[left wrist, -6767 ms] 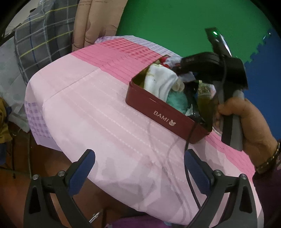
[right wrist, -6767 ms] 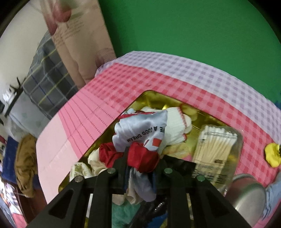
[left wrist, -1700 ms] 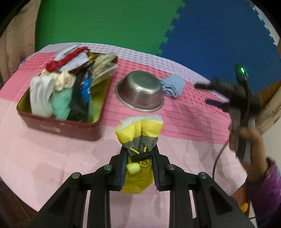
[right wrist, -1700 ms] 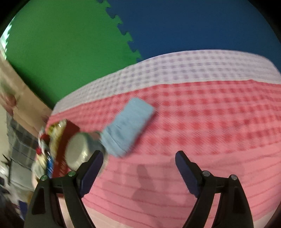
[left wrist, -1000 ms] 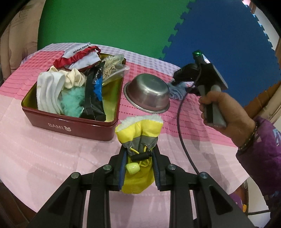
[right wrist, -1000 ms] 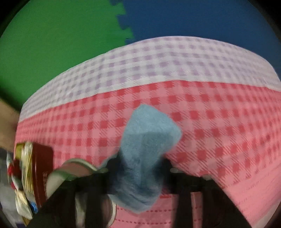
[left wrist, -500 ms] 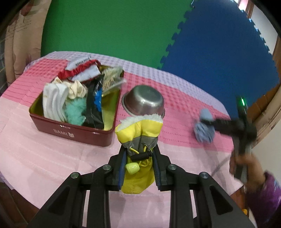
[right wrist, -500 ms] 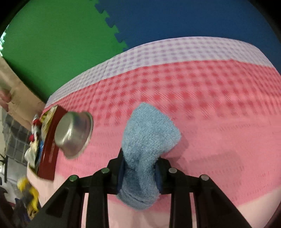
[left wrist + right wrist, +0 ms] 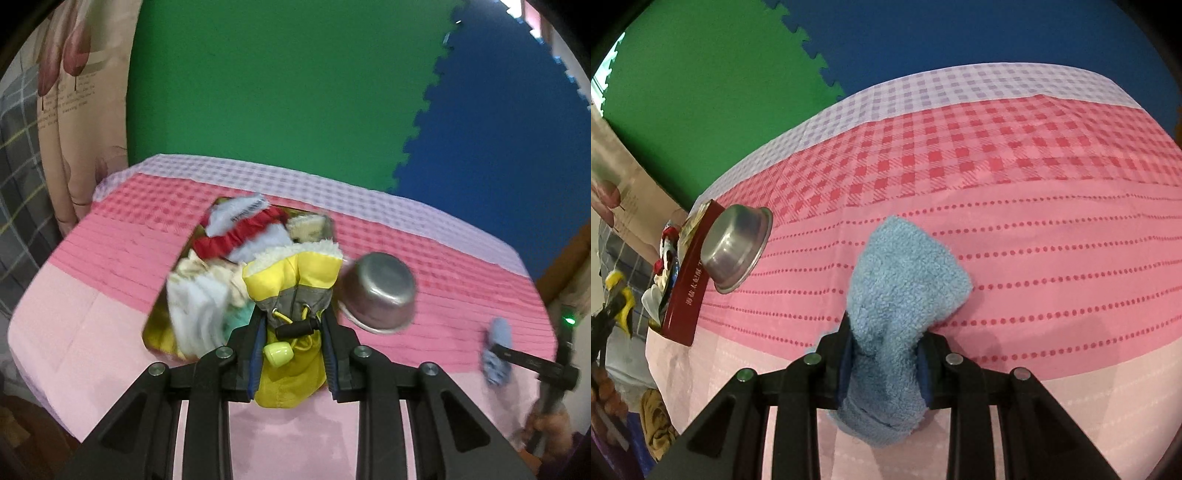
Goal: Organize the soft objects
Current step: 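Lower the yellow boot into the red tin and open the left gripper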
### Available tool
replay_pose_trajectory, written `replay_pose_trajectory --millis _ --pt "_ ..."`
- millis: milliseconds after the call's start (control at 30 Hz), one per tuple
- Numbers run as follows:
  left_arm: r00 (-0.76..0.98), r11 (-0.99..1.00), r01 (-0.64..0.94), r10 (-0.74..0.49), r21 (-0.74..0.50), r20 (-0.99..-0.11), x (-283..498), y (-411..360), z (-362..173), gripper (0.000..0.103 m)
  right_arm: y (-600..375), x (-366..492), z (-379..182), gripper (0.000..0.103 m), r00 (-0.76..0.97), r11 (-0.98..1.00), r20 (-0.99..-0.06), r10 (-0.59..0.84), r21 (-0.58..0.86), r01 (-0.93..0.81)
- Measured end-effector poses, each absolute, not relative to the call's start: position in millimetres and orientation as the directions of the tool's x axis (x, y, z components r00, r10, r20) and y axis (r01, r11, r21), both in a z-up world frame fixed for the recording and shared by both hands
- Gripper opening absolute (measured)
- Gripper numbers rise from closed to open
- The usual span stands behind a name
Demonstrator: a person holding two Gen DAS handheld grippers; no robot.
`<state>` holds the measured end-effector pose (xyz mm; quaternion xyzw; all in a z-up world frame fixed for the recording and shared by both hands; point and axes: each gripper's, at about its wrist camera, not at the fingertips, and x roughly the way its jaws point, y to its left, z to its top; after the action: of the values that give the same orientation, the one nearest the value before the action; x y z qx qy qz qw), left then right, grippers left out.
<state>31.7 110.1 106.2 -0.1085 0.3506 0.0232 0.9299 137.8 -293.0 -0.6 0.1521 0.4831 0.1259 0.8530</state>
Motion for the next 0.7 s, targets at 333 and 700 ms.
replay_pose_trajectory --millis 333,700 --pt "0.724 0.980 -0.154 0.028 -0.122 -0.690 81.7 126.1 74.3 0.029 -292.4 139.6 -1.4 0.028 0.502 0.926 -0.789 0.356 0.369 -0.076" --pt "0.752 0.976 -0.216 0.149 -0.027 -0.643 72.0 125.3 77.3 0.085 -292.5 139.8 -3.8 0.028 0.504 0.925 -0.785 0.361 0.369 -0.088"
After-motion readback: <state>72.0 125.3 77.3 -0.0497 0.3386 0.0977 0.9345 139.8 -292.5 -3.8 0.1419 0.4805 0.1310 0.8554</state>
